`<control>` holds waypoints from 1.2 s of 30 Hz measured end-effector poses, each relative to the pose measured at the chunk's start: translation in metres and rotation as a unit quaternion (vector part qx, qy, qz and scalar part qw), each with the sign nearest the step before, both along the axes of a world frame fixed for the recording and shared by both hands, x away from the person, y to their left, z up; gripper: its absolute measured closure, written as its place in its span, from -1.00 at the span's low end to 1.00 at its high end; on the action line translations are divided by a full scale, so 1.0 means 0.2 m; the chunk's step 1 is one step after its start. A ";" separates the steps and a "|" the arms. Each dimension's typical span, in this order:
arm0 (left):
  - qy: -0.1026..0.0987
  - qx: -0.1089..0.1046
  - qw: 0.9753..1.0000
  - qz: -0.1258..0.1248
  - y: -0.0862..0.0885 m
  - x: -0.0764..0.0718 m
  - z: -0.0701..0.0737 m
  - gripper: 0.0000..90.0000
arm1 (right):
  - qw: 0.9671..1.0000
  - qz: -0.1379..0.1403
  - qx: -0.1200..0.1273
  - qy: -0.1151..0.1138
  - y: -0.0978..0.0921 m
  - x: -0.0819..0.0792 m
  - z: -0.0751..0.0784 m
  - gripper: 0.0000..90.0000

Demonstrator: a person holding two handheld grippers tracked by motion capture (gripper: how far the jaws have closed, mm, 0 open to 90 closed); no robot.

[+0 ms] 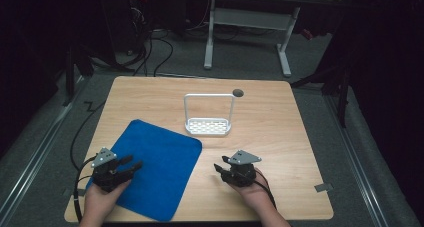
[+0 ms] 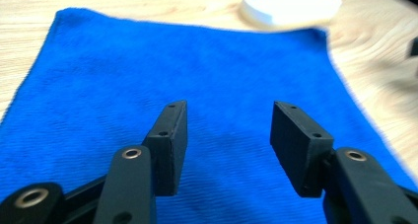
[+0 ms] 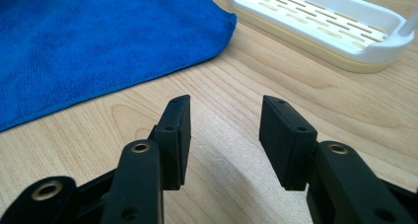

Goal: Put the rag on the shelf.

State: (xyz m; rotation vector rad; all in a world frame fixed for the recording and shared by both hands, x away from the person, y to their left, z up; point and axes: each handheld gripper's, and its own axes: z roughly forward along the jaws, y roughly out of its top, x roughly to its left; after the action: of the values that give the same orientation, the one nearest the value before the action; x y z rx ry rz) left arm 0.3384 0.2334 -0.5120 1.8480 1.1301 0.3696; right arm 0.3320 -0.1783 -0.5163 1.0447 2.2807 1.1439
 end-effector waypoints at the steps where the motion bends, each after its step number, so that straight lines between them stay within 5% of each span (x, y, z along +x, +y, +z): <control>1: 0.005 -0.001 1.000 0.002 0.01 0.00 -0.01 0.12 | 1.000 0.001 0.000 0.001 0.00 0.00 0.00 0.21; 11: 0.000 -0.020 0.999 0.027 0.10 -0.01 0.01 0.20 | 1.000 0.018 -0.002 -0.005 0.04 -0.01 0.00 0.17; 16: 0.022 0.003 0.999 0.037 0.14 -0.01 -0.01 0.43 | 1.000 0.030 0.003 -0.008 0.09 -0.02 0.00 0.28; 20: 0.046 0.020 0.998 0.045 0.15 0.00 -0.03 0.74 | 0.998 0.061 -0.004 0.018 0.22 0.00 0.00 0.45; 21: 0.049 0.037 0.997 0.043 0.15 0.01 -0.04 0.79 | 0.996 0.081 -0.011 0.018 0.31 0.01 0.01 0.64; 26: 0.063 0.096 0.993 0.021 0.09 0.01 -0.07 0.98 | 0.993 0.109 -0.022 0.025 0.51 0.07 0.01 1.00; 29: 0.060 0.107 0.992 0.016 0.08 0.01 -0.07 1.00 | 0.992 0.118 -0.039 0.039 0.60 0.09 -0.03 1.00; 36: 0.064 0.098 0.993 -0.003 0.07 -0.01 -0.07 1.00 | 0.989 0.124 -0.063 0.039 0.60 0.08 -0.06 1.00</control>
State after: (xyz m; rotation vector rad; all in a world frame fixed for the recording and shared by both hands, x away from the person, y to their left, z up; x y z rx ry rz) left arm 0.3372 0.2467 -0.5268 2.0715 1.2096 0.3741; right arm 0.3483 -0.0584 -0.5285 0.7872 2.5655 1.0481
